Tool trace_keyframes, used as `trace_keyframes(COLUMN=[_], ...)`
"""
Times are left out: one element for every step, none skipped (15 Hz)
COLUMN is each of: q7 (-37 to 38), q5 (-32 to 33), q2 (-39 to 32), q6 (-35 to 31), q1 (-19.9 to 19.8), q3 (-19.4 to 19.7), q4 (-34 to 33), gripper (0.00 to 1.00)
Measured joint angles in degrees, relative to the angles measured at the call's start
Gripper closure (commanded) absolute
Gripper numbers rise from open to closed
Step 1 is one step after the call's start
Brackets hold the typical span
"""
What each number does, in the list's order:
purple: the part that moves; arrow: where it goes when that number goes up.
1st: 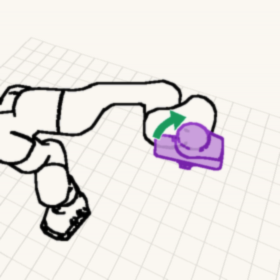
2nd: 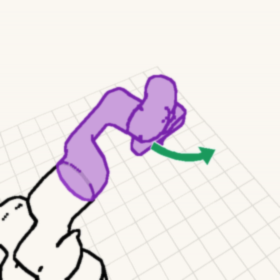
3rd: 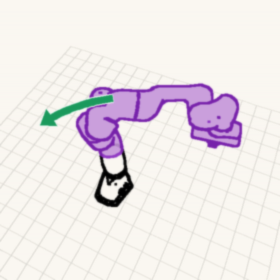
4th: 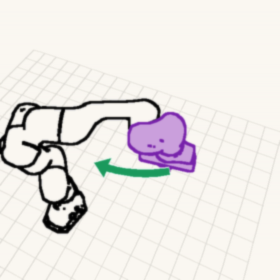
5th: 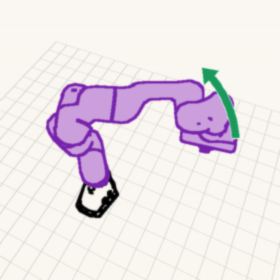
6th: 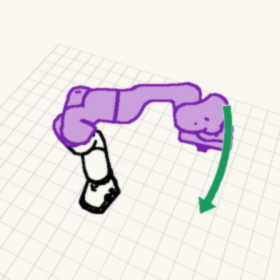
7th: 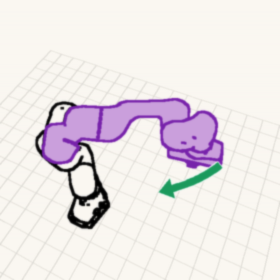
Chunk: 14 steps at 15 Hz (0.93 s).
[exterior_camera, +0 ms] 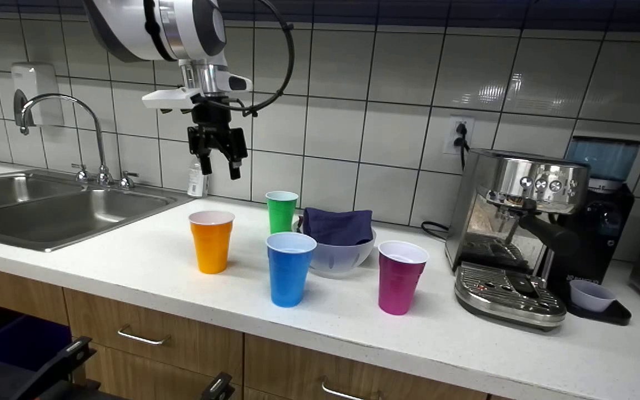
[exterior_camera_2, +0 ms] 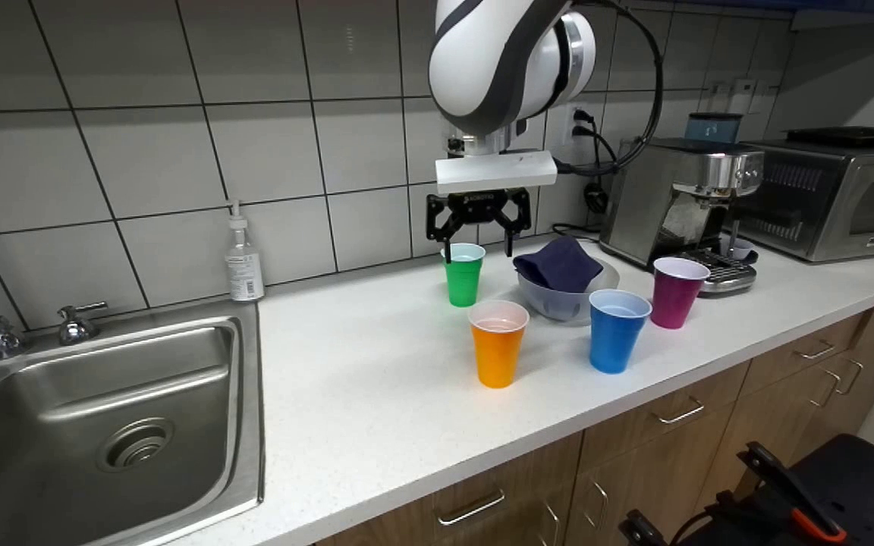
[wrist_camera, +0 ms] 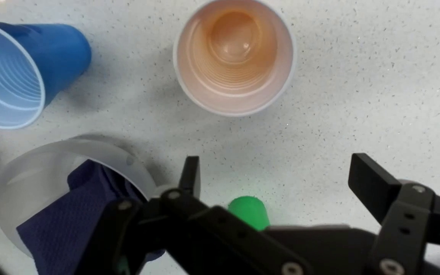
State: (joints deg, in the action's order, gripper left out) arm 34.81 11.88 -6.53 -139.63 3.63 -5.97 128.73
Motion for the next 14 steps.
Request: trace_keyframes(q7=[-0.26, -0.52, -0.81, -1.21, -1.61, -1.97, -2.34, -2.63, -2.89, -3.19, -3.51, -3.82, -4.13, -4.48], q5=[0.00, 0.00, 0.00, 0.00, 0.00, -0.01, -0.07, -0.12, -0.14, -0.15, -0.16, -0.17, -0.18, -0.27], q2=[-1.15, -2.31, -3.48, -4.74, -5.93, -7.14, -8.33, -9.52, -10.73, -11.87, -13.02, -14.07, -15.17, -16.27], q6=[-0.35, -0.68, -0.96, -1.25, -1.41, -1.49, -1.55, -1.57, -1.58, -1.58, -1.58, -1.58, -1.57, -1.57], q1=[0.03, 0.09, 0.15, 0.24, 0.37, 0.56, 0.79, 0.99, 1.21, 1.50, 1.77, 2.01, 2.25, 2.46], q3=[0.45, 0.85, 1.25, 1.66, 2.06, 2.45, 2.84, 3.16, 3.47, 3.82, 4.18, 4.54, 4.92, 5.28], q4=[-1.04, -2.13, -3.23, -4.44, -5.59, -6.77, -7.95, -9.14, -10.41, -11.67, -12.99, -14.25, -15.62, -17.01], gripper=[0.00, 0.00, 0.00, 0.00, 0.00, 0.00, 0.00, 0.00, 0.00, 0.00, 0.00, 0.00, 0.00, 0.00])
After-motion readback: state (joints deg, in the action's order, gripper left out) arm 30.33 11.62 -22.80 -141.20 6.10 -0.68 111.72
